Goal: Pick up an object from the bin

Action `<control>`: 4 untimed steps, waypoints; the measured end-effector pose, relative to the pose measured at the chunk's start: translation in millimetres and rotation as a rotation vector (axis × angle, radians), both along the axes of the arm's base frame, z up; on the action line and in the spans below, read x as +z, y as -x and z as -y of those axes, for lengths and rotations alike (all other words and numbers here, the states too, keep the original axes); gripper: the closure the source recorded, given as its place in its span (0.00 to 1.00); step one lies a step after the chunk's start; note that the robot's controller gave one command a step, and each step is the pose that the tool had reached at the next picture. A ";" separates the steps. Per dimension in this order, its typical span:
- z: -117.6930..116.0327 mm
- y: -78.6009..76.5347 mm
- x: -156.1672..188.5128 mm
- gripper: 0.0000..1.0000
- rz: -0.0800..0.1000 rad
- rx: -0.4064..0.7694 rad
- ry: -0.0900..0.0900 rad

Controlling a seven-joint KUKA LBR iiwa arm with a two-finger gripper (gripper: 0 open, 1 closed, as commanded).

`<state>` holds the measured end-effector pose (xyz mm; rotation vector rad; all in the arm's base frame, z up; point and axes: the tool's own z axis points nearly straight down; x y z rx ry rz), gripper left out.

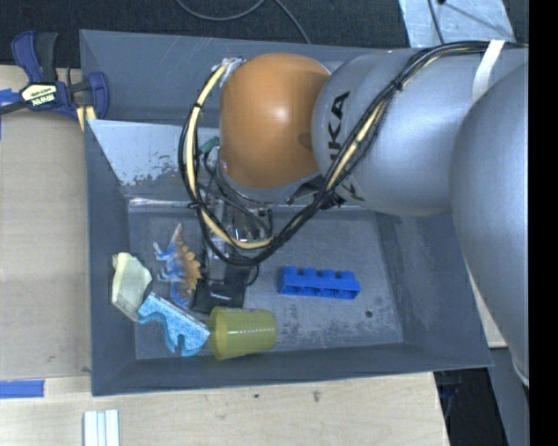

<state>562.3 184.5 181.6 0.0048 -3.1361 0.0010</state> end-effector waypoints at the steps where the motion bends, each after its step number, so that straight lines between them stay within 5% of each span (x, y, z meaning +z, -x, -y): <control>1: 0.8 -1.9 4.9 0.00 0.008 -0.003 -0.002; 2: 49.4 7.3 -48.9 0.00 0.009 0.035 -0.003; 3: 71.4 -1.8 -74.9 0.00 0.002 0.178 0.002; 4: 49.4 -8.6 -110.8 1.00 0.012 0.161 -0.004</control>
Offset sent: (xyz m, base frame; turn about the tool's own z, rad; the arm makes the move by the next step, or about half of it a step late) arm -0.0119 -0.0679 -0.0690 -0.0401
